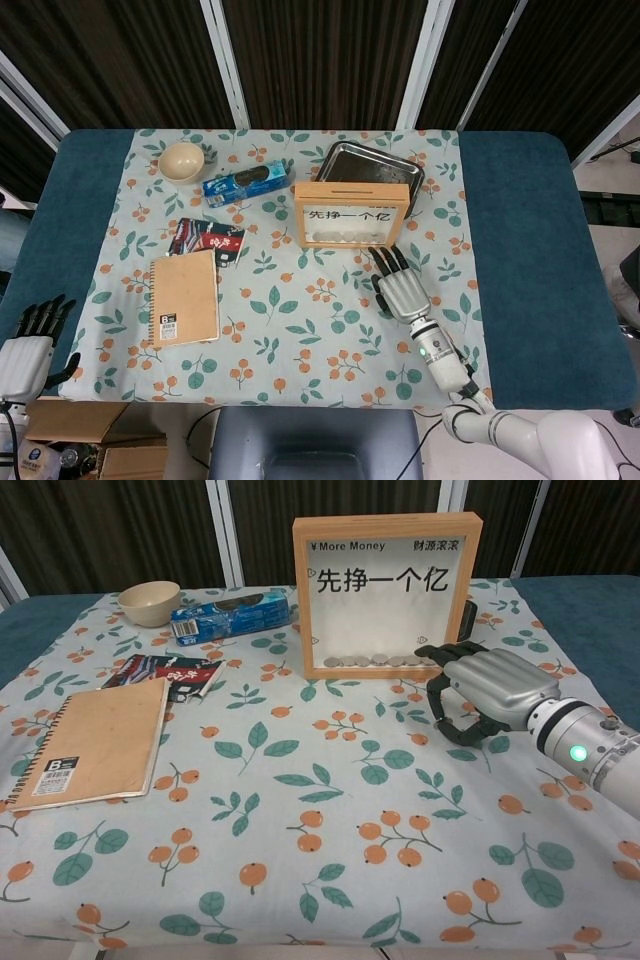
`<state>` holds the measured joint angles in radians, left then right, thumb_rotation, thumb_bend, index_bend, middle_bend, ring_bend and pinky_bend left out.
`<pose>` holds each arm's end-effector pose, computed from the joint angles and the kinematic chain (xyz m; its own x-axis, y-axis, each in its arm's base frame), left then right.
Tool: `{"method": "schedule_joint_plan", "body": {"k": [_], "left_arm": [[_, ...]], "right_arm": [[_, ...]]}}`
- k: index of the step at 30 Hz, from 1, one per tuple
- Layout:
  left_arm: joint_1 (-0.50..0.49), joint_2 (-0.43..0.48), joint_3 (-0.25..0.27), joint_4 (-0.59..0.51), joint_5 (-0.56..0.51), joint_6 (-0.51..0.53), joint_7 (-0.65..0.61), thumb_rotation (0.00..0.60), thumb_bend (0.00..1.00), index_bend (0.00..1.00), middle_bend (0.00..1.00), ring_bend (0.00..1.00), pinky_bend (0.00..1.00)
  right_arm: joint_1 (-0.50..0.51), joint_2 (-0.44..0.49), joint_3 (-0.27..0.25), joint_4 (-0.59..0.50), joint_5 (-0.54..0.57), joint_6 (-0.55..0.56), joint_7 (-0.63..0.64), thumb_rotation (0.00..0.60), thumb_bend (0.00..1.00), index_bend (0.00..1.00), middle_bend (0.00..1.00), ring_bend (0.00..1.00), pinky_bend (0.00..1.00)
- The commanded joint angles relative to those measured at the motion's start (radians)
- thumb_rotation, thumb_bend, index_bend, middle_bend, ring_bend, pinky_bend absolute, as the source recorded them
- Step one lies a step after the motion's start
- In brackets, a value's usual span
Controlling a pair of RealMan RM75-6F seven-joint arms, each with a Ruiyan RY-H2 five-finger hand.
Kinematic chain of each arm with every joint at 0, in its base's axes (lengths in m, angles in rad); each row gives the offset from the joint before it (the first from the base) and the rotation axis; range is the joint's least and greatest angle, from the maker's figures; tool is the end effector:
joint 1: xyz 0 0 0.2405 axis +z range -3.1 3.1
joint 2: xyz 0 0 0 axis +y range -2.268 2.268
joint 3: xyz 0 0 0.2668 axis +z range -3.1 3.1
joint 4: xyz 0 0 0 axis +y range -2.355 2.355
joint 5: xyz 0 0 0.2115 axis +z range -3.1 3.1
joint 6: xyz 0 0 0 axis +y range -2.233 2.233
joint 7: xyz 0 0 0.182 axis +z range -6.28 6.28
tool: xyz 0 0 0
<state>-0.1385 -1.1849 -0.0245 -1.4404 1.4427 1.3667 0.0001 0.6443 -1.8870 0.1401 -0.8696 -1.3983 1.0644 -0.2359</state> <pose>-0.3590 0.2345 0.1402 0.4827 0.1115 0.8686 0.8735 0.0104 -0.4868 -0.2080 -0.3873 -0.0873 0.6035 -0.0750 0.7938 -0.7578 -0.3635 0.5418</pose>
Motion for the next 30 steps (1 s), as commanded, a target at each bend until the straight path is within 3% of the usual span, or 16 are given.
{"method": "schedule_joint_plan", "body": {"k": [1,10,22,27,30], "left_arm": [[0.002,0.000,0.000,0.005,-0.001,0.000,-0.006,0.600,0.37,0.00,0.00,0.00,0.00],[0.007,0.001,-0.001,0.008,0.005,0.013,-0.017,0.600,0.37,0.00,0.00,0.00,0.00],[0.008,0.009,0.002,-0.012,0.031,0.035,-0.014,0.600,0.37,0.00,0.00,0.00,0.00],[0.012,0.014,0.004,-0.018,0.040,0.047,-0.014,0.600,0.37,0.00,0.00,0.00,0.00],[0.014,0.018,0.005,-0.024,0.045,0.051,-0.015,0.600,0.37,0.00,0.00,0.00,0.00]], "right_arm": [[-0.002,0.004,0.001,-0.008,0.003,0.002,-0.006,0.600,0.60,0.69,0.14,0.00,0.00],[-0.016,0.066,0.015,-0.119,-0.014,0.064,0.002,0.600,0.60,0.70,0.14,0.00,0.00],[-0.077,0.350,0.073,-0.595,-0.099,0.268,-0.038,0.600,0.60,0.71,0.15,0.00,0.00],[-0.085,0.435,0.115,-0.725,-0.120,0.318,-0.072,0.600,0.60,0.71,0.15,0.00,0.00],[-0.065,0.468,0.172,-0.764,-0.079,0.305,-0.102,0.600,0.60,0.71,0.15,0.00,0.00]]}}
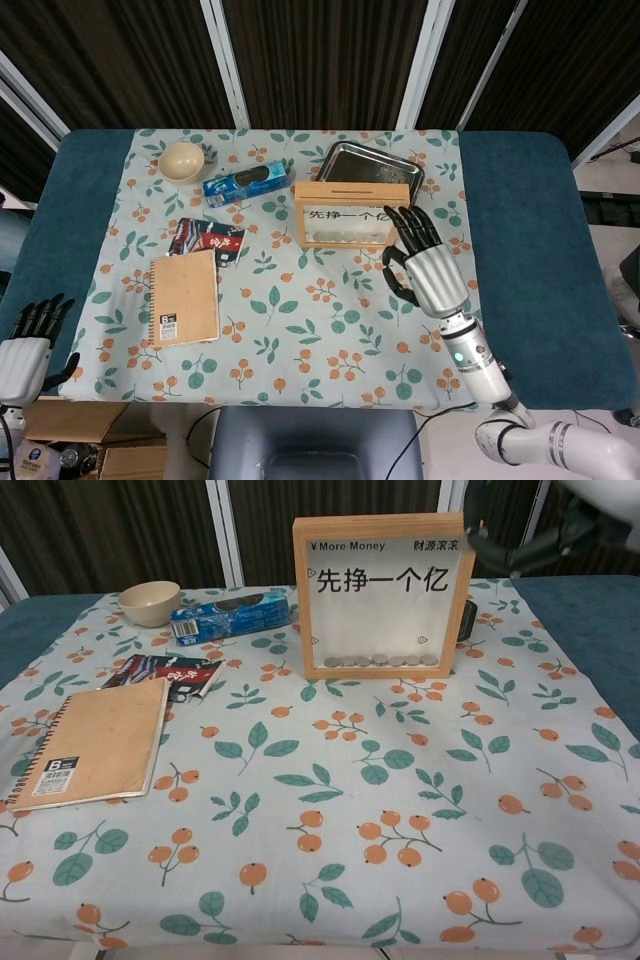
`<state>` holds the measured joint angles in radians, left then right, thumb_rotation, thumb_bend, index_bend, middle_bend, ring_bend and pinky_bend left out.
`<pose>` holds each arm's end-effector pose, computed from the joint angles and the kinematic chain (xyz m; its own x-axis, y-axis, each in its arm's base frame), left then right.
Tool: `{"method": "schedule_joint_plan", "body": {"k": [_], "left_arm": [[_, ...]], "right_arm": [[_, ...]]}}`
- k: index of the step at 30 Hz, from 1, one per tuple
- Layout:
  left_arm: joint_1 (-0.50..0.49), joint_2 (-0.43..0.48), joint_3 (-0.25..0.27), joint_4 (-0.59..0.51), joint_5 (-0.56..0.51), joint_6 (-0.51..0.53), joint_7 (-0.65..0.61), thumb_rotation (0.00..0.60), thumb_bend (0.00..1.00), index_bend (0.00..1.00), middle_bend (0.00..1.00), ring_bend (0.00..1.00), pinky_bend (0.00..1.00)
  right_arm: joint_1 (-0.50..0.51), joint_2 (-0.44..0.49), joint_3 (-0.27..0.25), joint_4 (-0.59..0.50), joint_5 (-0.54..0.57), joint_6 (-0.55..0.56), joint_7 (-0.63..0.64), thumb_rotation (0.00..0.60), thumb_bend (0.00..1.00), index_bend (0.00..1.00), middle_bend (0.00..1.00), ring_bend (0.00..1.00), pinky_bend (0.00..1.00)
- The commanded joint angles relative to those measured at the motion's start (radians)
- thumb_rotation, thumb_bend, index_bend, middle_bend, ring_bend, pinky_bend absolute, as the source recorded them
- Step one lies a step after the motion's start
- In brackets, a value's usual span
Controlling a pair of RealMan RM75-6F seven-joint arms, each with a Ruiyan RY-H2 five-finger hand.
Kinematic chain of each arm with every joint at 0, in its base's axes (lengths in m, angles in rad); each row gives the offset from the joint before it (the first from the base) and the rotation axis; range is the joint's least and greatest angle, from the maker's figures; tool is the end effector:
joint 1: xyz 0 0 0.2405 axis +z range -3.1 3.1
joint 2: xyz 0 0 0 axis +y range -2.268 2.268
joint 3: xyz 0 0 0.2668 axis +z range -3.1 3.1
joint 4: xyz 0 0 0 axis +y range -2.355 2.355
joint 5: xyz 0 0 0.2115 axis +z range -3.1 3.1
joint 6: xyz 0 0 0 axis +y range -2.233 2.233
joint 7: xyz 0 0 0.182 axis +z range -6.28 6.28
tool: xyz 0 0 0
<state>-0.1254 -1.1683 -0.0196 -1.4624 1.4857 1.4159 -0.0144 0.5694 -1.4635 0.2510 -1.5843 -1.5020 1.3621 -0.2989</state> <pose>-0.3486 0.2292 0.1468 0.4732 0.0745 0.8778 0.8808 -0.0213 -0.4730 -0.1225 -0.3562 0.0737 0.2989 0.2177 0.9291 -0.8205 -0.4385 0.3667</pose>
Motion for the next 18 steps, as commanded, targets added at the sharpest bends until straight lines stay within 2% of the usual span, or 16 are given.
{"method": "schedule_joint_plan", "body": {"k": [1,5,11,14,18], "left_arm": [[0.002,0.003,0.002,-0.004,0.004,0.004,0.000,0.600,0.37,0.00,0.00,0.00,0.00],[0.004,0.008,0.002,-0.010,0.008,0.009,-0.001,0.600,0.37,0.00,0.00,0.00,0.00],[0.007,0.015,0.001,-0.015,0.002,0.009,-0.006,0.600,0.37,0.00,0.00,0.00,0.00],[0.009,0.018,0.003,-0.017,-0.002,0.005,-0.012,0.600,0.37,0.00,0.00,0.00,0.00],[0.010,0.021,0.004,-0.017,-0.010,-0.003,-0.019,0.600,0.37,0.00,0.00,0.00,0.00]], "right_arm": [[0.020,0.052,0.083,-0.055,0.048,-0.004,-0.053,0.600,0.60,0.71,0.15,0.00,0.00],[0.088,0.072,0.179,-0.068,0.188,-0.094,-0.111,0.600,0.60,0.71,0.15,0.00,0.00],[0.208,0.055,0.272,0.010,0.420,-0.231,-0.199,0.600,0.61,0.71,0.16,0.00,0.00],[0.266,0.041,0.296,0.065,0.529,-0.284,-0.243,0.600,0.61,0.71,0.16,0.00,0.00],[0.325,0.025,0.301,0.104,0.617,-0.320,-0.289,0.600,0.61,0.71,0.16,0.00,0.00]]}}
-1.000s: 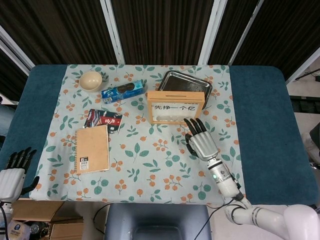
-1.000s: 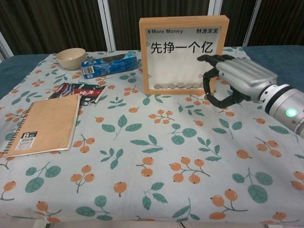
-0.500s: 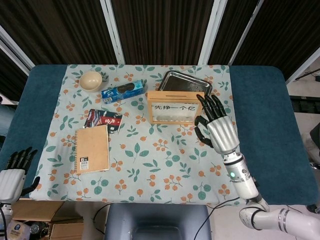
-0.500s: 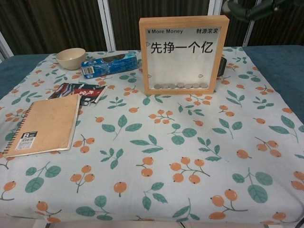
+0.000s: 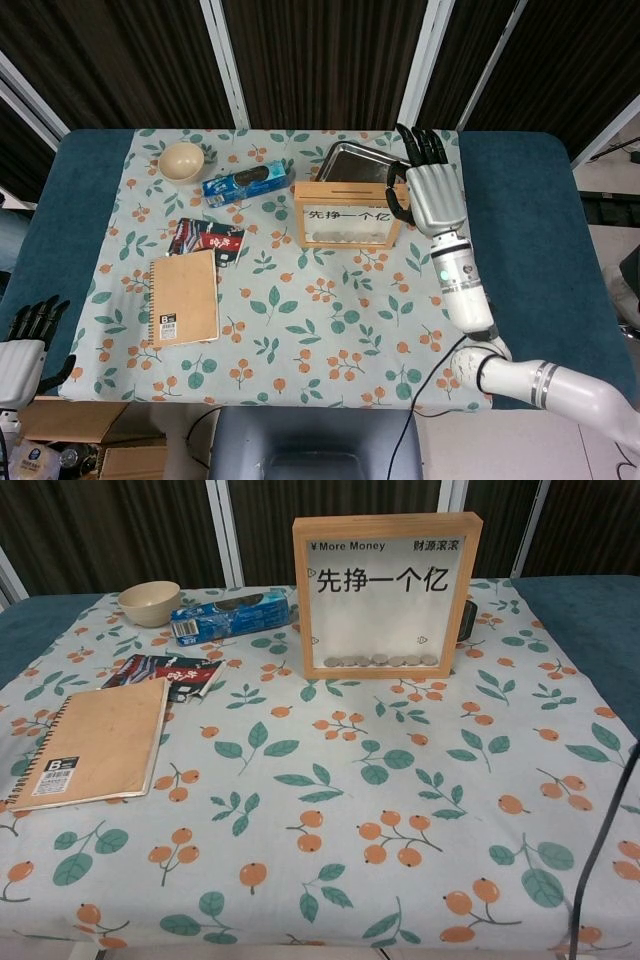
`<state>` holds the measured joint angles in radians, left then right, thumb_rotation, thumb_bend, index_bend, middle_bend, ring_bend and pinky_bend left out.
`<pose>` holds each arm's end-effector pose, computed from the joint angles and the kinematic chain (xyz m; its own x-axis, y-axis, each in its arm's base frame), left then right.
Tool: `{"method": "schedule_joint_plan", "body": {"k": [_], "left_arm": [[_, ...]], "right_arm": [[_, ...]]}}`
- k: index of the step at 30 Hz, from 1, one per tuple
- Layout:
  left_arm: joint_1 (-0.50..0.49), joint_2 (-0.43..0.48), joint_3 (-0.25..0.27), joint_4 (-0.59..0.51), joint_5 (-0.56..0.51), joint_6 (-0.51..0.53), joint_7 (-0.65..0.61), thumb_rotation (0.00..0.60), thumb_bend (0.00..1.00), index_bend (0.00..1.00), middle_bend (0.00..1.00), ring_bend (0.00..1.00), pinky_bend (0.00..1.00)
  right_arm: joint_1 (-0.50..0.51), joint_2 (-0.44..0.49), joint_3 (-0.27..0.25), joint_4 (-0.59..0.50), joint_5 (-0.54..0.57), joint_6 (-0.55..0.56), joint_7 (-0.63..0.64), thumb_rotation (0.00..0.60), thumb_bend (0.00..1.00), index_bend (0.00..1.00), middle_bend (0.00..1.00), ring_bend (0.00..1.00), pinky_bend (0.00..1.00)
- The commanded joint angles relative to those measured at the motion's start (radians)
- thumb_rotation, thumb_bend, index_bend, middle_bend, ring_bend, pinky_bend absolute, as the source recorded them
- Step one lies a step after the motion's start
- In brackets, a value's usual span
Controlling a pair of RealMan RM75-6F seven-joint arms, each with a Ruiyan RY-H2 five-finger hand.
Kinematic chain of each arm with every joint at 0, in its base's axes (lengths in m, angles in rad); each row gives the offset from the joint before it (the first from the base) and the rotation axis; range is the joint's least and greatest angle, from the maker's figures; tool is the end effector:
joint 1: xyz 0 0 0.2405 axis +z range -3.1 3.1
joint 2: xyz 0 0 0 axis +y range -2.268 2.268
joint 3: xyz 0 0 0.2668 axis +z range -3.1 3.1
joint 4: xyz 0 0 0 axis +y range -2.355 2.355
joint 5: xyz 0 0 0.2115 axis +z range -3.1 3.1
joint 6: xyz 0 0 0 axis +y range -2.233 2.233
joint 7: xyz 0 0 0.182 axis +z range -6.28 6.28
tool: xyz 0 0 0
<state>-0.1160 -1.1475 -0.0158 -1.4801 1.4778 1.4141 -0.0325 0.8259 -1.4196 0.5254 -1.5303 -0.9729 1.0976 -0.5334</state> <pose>-0.3509 0.2248 0.1520 0.4584 0.0842 0.8848 0.8881 -0.0040 -0.4597 -0.0744 -0.4665 0.1141 0.3614 0.1734 0.9161 -0.8895 -0.2306 0.3945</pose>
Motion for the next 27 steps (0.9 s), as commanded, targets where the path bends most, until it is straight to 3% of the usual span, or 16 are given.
{"method": "schedule_joint_plan", "body": {"k": [1,12,27], "left_arm": [[0.001,0.000,-0.001,0.003,-0.003,-0.002,-0.002,0.600,0.37,0.00,0.00,0.00,0.00],[-0.008,-0.015,-0.003,0.025,0.003,-0.010,-0.008,0.600,0.37,0.00,0.00,0.00,0.00],[-0.013,-0.015,-0.006,0.027,0.014,-0.003,-0.008,0.600,0.37,0.00,0.00,0.00,0.00]], "right_arm": [[0.079,-0.021,0.027,0.055,0.102,-0.059,-0.061,0.600,0.61,0.71,0.16,0.00,0.00],[0.189,-0.081,-0.028,0.147,0.202,-0.078,-0.154,0.600,0.61,0.71,0.16,0.00,0.00],[0.238,-0.115,-0.073,0.198,0.257,-0.071,-0.162,0.600,0.61,0.71,0.16,0.00,0.00]]}}
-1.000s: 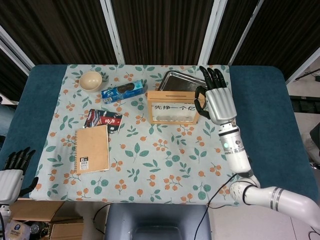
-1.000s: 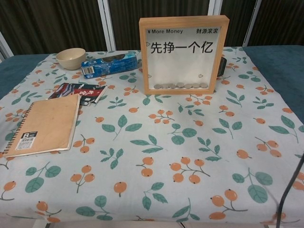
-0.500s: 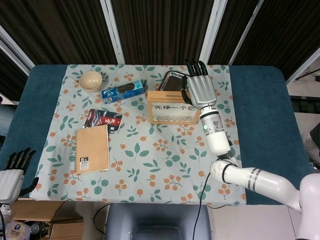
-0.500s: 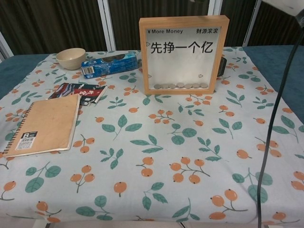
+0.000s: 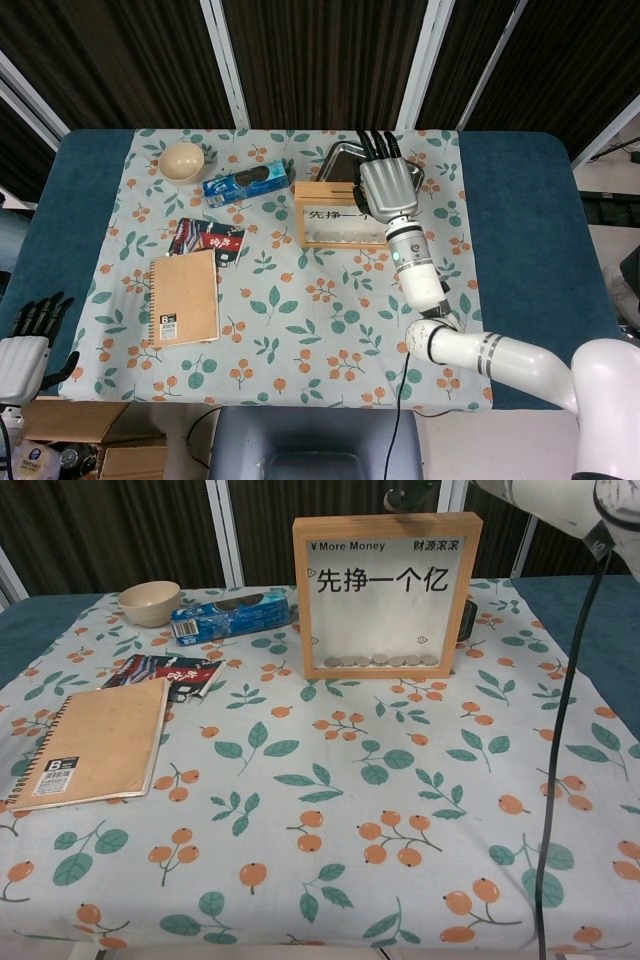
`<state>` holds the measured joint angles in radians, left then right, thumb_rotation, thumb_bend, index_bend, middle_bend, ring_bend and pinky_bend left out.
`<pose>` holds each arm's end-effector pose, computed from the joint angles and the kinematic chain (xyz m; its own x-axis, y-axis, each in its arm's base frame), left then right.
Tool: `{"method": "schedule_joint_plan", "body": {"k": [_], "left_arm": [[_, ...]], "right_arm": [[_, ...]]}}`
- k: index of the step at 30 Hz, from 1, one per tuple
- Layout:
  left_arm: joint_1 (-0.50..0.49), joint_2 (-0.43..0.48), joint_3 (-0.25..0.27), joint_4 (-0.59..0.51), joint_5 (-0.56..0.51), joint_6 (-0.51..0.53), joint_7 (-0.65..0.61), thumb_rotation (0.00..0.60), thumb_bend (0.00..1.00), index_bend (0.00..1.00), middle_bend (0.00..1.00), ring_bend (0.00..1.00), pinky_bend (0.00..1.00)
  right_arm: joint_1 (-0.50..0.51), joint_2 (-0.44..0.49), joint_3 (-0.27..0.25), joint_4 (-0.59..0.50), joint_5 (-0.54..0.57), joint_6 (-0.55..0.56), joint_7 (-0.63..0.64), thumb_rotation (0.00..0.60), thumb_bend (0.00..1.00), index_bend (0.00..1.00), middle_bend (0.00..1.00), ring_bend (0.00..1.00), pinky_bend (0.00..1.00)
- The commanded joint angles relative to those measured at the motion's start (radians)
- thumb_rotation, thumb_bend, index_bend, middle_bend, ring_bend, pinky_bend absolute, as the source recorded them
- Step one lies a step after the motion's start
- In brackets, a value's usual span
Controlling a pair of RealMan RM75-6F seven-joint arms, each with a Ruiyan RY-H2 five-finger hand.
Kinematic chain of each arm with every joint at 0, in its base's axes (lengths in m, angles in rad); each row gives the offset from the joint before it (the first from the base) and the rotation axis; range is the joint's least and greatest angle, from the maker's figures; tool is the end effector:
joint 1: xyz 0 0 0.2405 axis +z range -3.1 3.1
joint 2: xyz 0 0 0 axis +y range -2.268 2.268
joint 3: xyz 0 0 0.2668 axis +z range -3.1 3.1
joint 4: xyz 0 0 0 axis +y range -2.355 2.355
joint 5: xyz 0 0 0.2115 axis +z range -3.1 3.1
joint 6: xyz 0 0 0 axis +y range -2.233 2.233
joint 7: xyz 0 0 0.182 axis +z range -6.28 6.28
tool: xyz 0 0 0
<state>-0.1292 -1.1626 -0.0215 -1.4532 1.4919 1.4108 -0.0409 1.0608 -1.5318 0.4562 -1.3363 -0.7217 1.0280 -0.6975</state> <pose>-0.3494 0.2311 0.1491 0.4637 0.0751 0.8828 0.8859 -0.0275 -0.4630 -0.0396 -0.5037 0.0613 0.5000 0.0756 0.8627 -0.8391 -0.2041 0.5042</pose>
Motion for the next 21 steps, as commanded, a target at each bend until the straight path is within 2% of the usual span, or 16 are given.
{"method": "schedule_joint_plan", "body": {"k": [1,12,13,15,16,18,19,21], "left_arm": [[0.001,0.000,0.000,0.001,-0.001,0.000,0.000,0.600,0.37,0.00,0.00,0.00,0.00],[0.000,0.002,0.001,0.001,-0.003,-0.003,0.001,0.600,0.37,0.00,0.00,0.00,0.00],[-0.001,0.002,0.000,0.001,-0.004,-0.004,0.001,0.600,0.37,0.00,0.00,0.00,0.00],[-0.001,0.002,0.000,0.001,-0.005,-0.005,0.001,0.600,0.37,0.00,0.00,0.00,0.00],[-0.001,0.003,-0.001,0.001,-0.006,-0.005,0.000,0.600,0.37,0.00,0.00,0.00,0.00],[-0.001,0.005,-0.001,0.000,-0.006,-0.005,0.001,0.600,0.37,0.00,0.00,0.00,0.00],[-0.001,0.005,0.000,-0.001,-0.005,-0.005,0.001,0.600,0.37,0.00,0.00,0.00,0.00],[-0.003,0.007,-0.002,-0.003,-0.004,-0.005,0.001,0.600,0.37,0.00,0.00,0.00,0.00]], "right_arm": [[0.005,-0.003,-0.005,0.006,0.010,-0.003,0.004,0.600,0.61,0.71,0.16,0.00,0.00],[0.015,-0.014,-0.020,0.023,0.029,-0.009,0.014,0.600,0.61,0.70,0.16,0.00,0.00],[0.016,-0.015,-0.022,0.026,0.029,-0.009,0.015,0.600,0.61,0.65,0.16,0.00,0.00],[0.018,-0.018,-0.028,0.033,0.032,-0.007,0.017,0.600,0.61,0.46,0.16,0.00,0.00],[0.018,-0.016,-0.029,0.033,0.034,-0.008,0.017,0.600,0.61,0.29,0.16,0.00,0.00],[0.012,0.000,-0.033,0.021,0.036,-0.008,0.019,0.600,0.61,0.09,0.13,0.00,0.00],[0.009,0.007,-0.034,0.014,0.035,-0.008,0.022,0.600,0.61,0.02,0.11,0.00,0.00],[-0.001,0.024,-0.035,-0.008,0.022,-0.001,0.040,0.600,0.61,0.00,0.09,0.00,0.00]]}}
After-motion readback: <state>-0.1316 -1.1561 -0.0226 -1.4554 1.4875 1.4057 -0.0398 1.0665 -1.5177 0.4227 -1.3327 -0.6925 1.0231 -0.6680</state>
